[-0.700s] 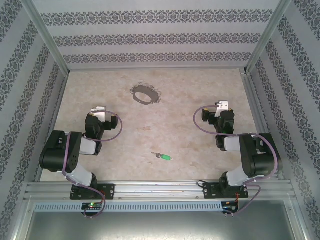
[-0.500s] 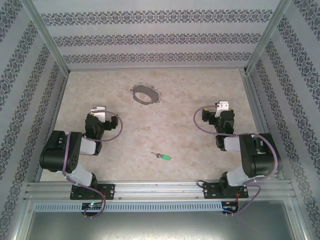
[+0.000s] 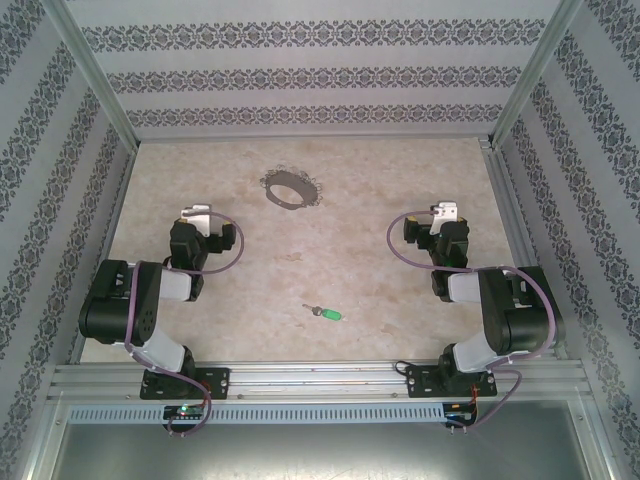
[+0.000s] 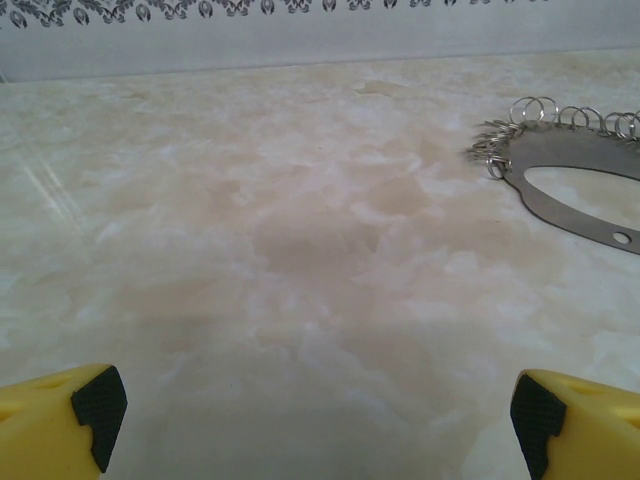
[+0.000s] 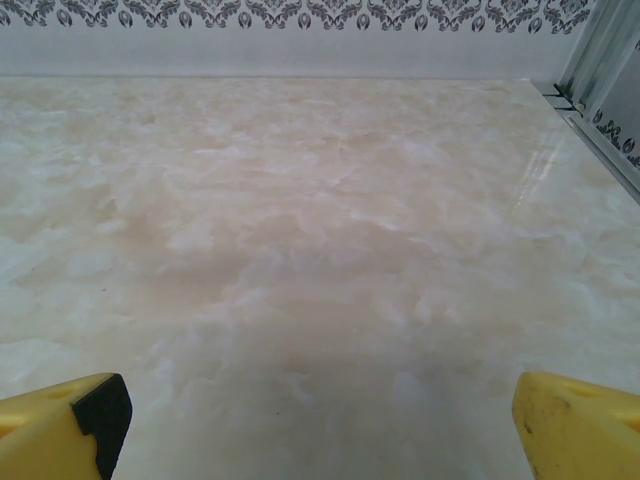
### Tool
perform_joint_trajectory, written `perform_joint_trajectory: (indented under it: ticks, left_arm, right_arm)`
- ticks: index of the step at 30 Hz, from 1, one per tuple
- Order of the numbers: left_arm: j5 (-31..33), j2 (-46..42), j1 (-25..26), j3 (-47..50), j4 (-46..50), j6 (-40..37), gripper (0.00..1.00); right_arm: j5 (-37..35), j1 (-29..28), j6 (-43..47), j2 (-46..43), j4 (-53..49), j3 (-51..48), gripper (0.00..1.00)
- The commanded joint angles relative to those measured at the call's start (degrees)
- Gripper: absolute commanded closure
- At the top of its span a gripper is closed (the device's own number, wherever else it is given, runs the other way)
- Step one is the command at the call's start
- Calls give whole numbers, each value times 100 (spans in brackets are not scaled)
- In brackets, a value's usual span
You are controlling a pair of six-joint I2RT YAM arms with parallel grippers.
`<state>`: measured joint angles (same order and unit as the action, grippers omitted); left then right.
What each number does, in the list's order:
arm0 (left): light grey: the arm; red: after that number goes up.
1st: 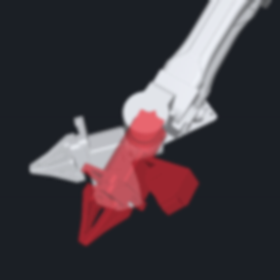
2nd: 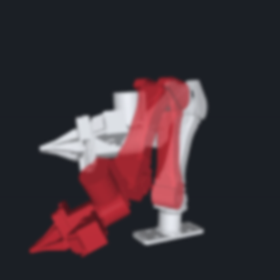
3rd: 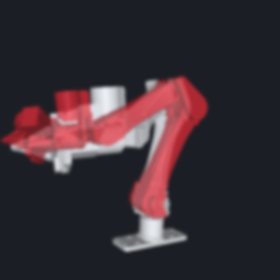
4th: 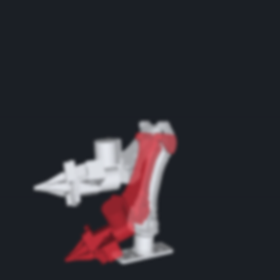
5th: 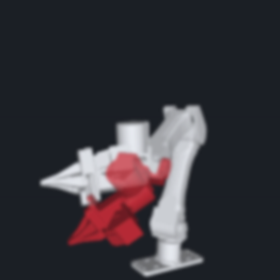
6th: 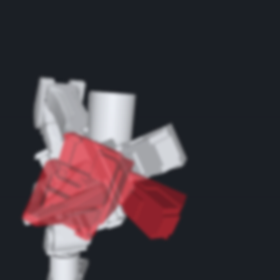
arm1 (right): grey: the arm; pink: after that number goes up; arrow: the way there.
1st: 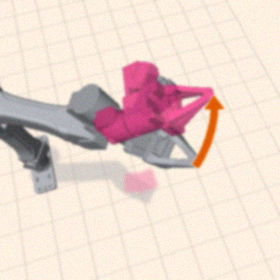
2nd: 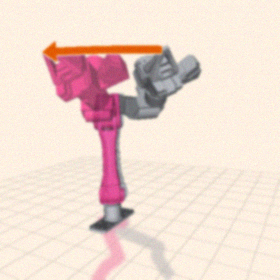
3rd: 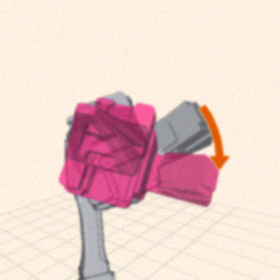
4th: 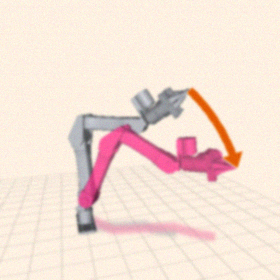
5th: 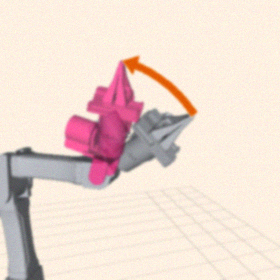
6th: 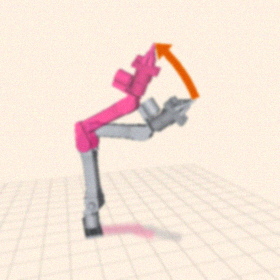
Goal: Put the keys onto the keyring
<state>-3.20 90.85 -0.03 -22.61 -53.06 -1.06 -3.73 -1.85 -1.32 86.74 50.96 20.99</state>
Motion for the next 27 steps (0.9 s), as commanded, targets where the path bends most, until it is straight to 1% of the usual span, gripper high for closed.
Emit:
perform_joint_trajectory:
  ticks: [1,3,5,6,8,10,12,14,17,20,21,22,25,27]
  left_arm:
    - [-36,-34,-50,-45,194,80,0]
    - [-216,-64,-46,88,-59,-35,0]
    - [-50,-170,-7,168,-161,-14,0]
    - [66,-291,0,171,-67,40,0]
    - [232,-567,0,75,377,97,0]
    - [285,-910,3,-153,1045,96,0]
    - [298,-1125,10,-345,1557,97,0]
    - [210,-1338,16,-474,1873,92,0]
    - [158,-1496,65,-889,2568,217,0]
    - [85,-1417,122,-1397,3286,617,0]
    - [46,-1360,135,-1544,3481,820,0]
    - [68,-1295,159,-1706,3678,1057,0]
    - [-86,-975,219,-2288,4432,1595,0]
    - [-201,-756,322,-2531,4626,1815,0]
  right_arm:
    - [14,70,-79,-43,27,90,2]
    - [-62,71,-131,-160,-41,119,2]
    - [-100,75,-126,-414,-565,254,2]
    - [-117,71,-112,-523,-761,323,2]
    - [-214,44,-99,-722,-1083,385,2]
    - [-345,35,-141,-902,-1339,456,2]
    - [-402,28,-158,-1064,-1594,543,2]
    - [-424,23,-236,-1207,-2036,741,2]
    - [-727,44,-992,-1446,-3024,1276,2]
    - [-962,62,-1952,-1642,-3764,1714,2]
    - [-959,70,-2201,-1719,-3999,1819,2]
    - [-775,81,-2265,-1768,-4068,1891,2]
    - [-138,16,-2308,-1874,-4140,1974,2]
    - [33,-148,-2317,-1914,-4318,2036,2]
